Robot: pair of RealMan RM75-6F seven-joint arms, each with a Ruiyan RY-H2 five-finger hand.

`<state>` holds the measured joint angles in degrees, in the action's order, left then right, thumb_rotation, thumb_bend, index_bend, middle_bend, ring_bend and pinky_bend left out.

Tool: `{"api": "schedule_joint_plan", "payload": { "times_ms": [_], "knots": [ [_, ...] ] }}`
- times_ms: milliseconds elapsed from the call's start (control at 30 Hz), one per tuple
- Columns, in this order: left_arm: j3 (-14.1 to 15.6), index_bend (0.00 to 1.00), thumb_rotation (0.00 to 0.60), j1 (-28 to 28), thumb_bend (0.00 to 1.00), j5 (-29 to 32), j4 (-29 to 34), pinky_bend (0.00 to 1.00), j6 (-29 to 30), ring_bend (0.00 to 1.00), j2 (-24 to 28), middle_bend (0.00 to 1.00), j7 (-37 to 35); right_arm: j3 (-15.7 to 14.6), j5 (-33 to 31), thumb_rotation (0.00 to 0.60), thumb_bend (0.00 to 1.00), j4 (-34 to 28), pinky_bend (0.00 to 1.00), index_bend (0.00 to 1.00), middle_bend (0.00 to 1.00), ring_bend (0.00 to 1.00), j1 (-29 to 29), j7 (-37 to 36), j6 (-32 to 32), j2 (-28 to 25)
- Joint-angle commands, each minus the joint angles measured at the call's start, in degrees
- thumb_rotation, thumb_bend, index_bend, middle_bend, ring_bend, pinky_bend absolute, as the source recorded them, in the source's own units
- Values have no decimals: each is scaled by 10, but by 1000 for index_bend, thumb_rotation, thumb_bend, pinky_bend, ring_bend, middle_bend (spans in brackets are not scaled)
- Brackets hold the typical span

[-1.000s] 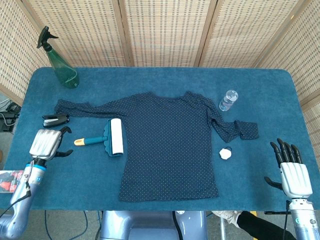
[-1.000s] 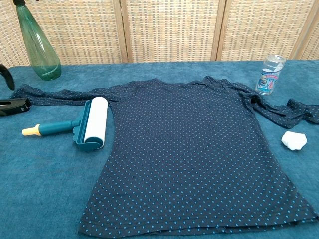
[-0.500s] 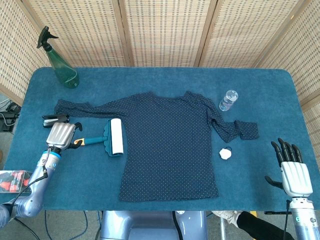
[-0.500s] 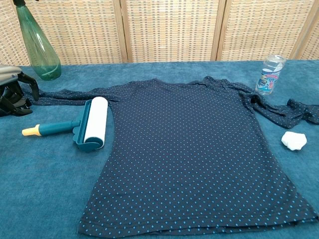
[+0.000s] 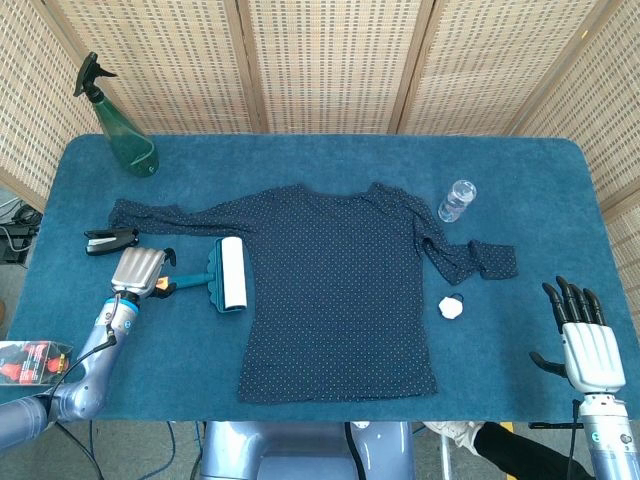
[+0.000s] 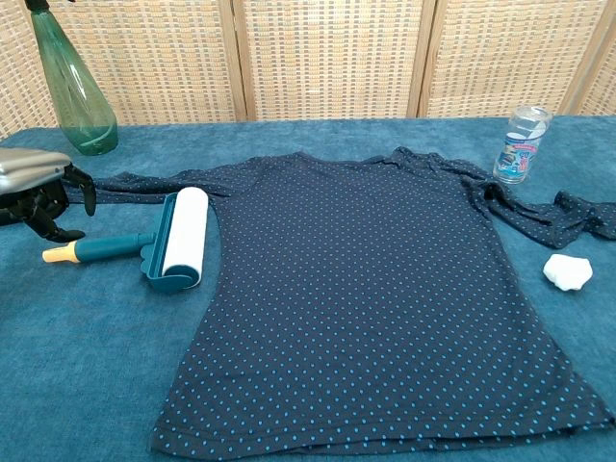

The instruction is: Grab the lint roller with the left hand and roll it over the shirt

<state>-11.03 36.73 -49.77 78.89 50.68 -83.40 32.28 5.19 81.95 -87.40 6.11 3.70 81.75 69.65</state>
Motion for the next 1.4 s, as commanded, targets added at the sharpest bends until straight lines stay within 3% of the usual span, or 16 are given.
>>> {"api": "schedule_joint_plan", "payload": {
  "times_ms": [33,633,733,833,933,1200,1400],
  "knots": [
    [4,413,600,8,331,15,-13,645,-5,675,-11,832,9,0,0,600,149,1,0,39,0,0,0,-1,-1,0],
    [18,432,600,42,331,66,-91,644,-30,675,-75,832,23,1,0,600,149,10,0,43,0,0,2,-16,-3,2],
    [21,534,600,47,341,70,-105,647,-34,676,-85,833,22,1,0,600,149,11,0,43,0,0,2,-19,-2,2],
    [24,722,600,49,454,65,-115,650,-28,685,-95,845,22,1,1,600,149,12,0,48,0,0,2,-22,-2,3],
    [25,829,600,49,518,56,-119,651,-17,689,-100,855,19,1,3,600,148,13,0,50,0,0,2,-22,0,3],
    [23,853,600,53,517,13,-81,650,5,689,-68,858,8,1,5,600,148,13,0,50,0,0,1,-26,4,3],
    [8,853,600,75,515,22,-17,651,-17,689,-15,858,16,3,-2,600,147,15,0,50,0,0,2,-29,-1,2]
  ]
}}
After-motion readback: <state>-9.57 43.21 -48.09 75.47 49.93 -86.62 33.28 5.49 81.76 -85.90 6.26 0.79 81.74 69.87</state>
